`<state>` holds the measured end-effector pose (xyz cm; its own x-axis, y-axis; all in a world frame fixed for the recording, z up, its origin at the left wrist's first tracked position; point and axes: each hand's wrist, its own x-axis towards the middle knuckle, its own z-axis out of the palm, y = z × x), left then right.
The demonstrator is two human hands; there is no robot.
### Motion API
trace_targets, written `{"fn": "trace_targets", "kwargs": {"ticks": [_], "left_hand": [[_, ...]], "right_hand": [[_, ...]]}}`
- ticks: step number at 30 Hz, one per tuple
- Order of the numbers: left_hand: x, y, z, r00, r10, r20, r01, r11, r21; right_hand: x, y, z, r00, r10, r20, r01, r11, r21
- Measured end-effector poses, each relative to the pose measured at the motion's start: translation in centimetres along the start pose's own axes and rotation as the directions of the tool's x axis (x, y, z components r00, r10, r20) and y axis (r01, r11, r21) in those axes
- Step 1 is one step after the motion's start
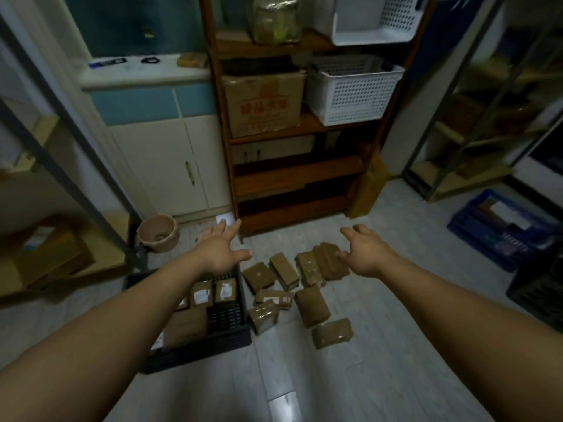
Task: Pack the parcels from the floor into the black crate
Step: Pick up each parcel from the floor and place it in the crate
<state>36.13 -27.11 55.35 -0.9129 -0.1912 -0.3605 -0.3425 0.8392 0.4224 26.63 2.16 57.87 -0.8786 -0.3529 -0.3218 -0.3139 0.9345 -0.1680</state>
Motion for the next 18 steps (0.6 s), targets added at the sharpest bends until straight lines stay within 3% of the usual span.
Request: {"fn": "trace_targets", "kwargs": {"ticks": [5,9,18], "left_hand": [[1.4,6.3,4.9,0.999,-0.047,0.019,0.048,0.999,-0.015],[1.8,6.7,8.3,0.992,-0.080,0.099,0.080,0.997,0.001],[7.4,1.7,10.8,0.973,-0.170,0.158,0.146,0.977,0.157]], "right_hand": [[0.3,8.5,0.3,0.999,-0.026,0.035,0.027,1.000,-0.009],[1.8,12.4,1.3,0.995,-0.012,0.095,0.008,0.999,0.044],[9.5,10.6,4.6,0.971,-0.046,0.236,0.015,0.991,0.132]]}}
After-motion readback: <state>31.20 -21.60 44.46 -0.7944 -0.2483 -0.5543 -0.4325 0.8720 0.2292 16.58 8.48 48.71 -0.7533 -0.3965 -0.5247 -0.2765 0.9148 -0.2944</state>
